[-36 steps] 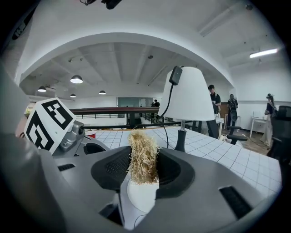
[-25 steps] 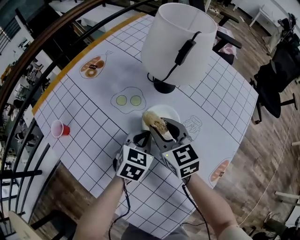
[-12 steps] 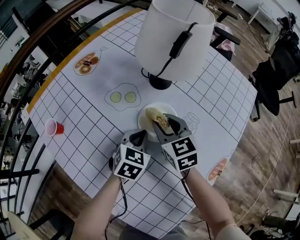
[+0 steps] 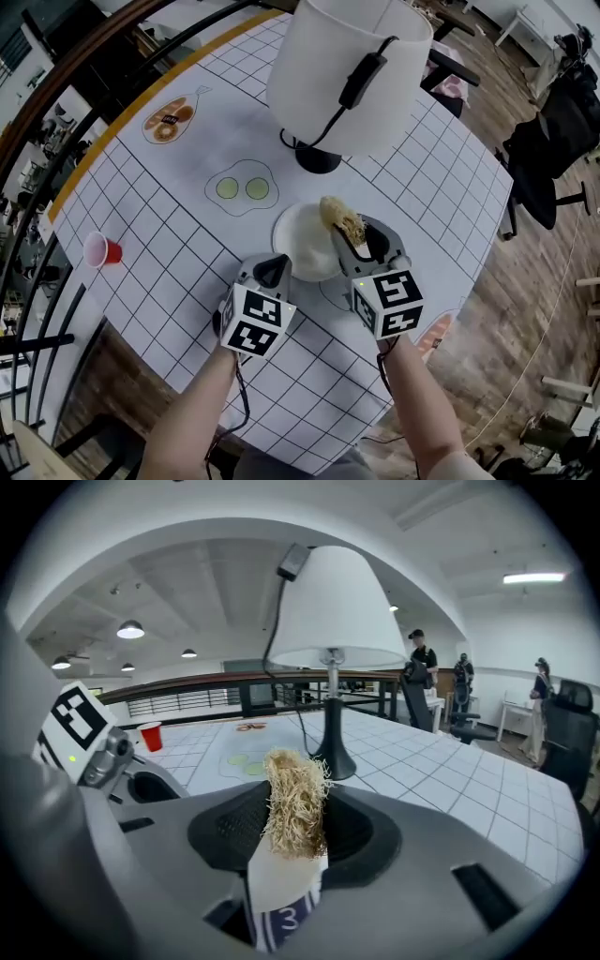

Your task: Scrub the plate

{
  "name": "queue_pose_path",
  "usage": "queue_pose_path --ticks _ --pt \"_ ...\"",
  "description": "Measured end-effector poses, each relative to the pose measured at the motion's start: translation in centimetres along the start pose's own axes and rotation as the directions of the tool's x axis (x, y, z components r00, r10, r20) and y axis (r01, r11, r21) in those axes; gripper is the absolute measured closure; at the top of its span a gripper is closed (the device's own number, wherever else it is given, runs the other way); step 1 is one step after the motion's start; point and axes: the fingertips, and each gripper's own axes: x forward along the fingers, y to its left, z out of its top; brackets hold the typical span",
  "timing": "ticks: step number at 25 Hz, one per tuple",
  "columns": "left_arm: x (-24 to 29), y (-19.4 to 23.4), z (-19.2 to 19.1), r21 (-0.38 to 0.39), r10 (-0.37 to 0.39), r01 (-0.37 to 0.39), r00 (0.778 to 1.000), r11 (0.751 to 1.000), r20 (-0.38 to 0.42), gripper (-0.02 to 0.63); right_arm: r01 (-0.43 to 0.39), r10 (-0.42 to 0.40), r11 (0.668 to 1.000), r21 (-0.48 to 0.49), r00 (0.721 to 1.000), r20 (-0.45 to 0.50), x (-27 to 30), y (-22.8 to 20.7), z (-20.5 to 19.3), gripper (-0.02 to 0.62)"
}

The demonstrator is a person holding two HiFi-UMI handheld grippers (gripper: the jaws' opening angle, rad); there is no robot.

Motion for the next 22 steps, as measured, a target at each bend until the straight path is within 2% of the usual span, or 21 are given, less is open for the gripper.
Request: queue_pose_path --ticks 4,6,8,11,16,20,22 --pt "0.0 -0.2 -0.1 0.009 0.001 -0.001 1.000 1.000 -0.003 0.592 -0.165 0.161 0.984 -0.066 0.986 -0.049 -0.3 6.0 -0.3 0.440" --pt "-0.1 0.0 -0.1 0.002 -0.002 0.002 1.000 1.000 0.000 0.592 -0.205 0.199 0.976 -0.073 0.977 -0.078 0.2 7.9 -1.2 0.440" --pt "0.0 0.0 -0.1 0.002 -0.004 0.004 1.000 1.000 -0.001 0.592 -0.212 0.205 0.975 -0.065 0.973 -0.105 0.6 8.5 -2.3 0.440" --pt "0.1 -0.1 -0.1 0.005 -0.004 0.004 1.000 1.000 -0.003 0.592 -0.201 0.195 0.978 -0.048 0.975 -0.110 0.8 7.9 -3.0 0.440" --pt "-0.2 0.2 0.2 -0.033 -0.013 0.013 1.000 0.999 0.021 0.592 -0.158 0.155 0.987 -0.018 0.982 -0.112 0.3 5.5 -3.2 0.440" --pt "-0.3 0.1 0.2 -0.036 -0.016 0.017 1.000 0.999 0.025 0.592 -0.017 0.016 1.000 -0.007 0.994 -0.112 -0.7 0.9 -3.5 0.440" --pt "-0.3 0.1 0.2 -0.031 -0.011 0.012 1.000 0.999 0.028 0.592 0.055 -0.051 0.998 0.038 0.994 -0.093 -1.5 -1.5 -3.6 0.440"
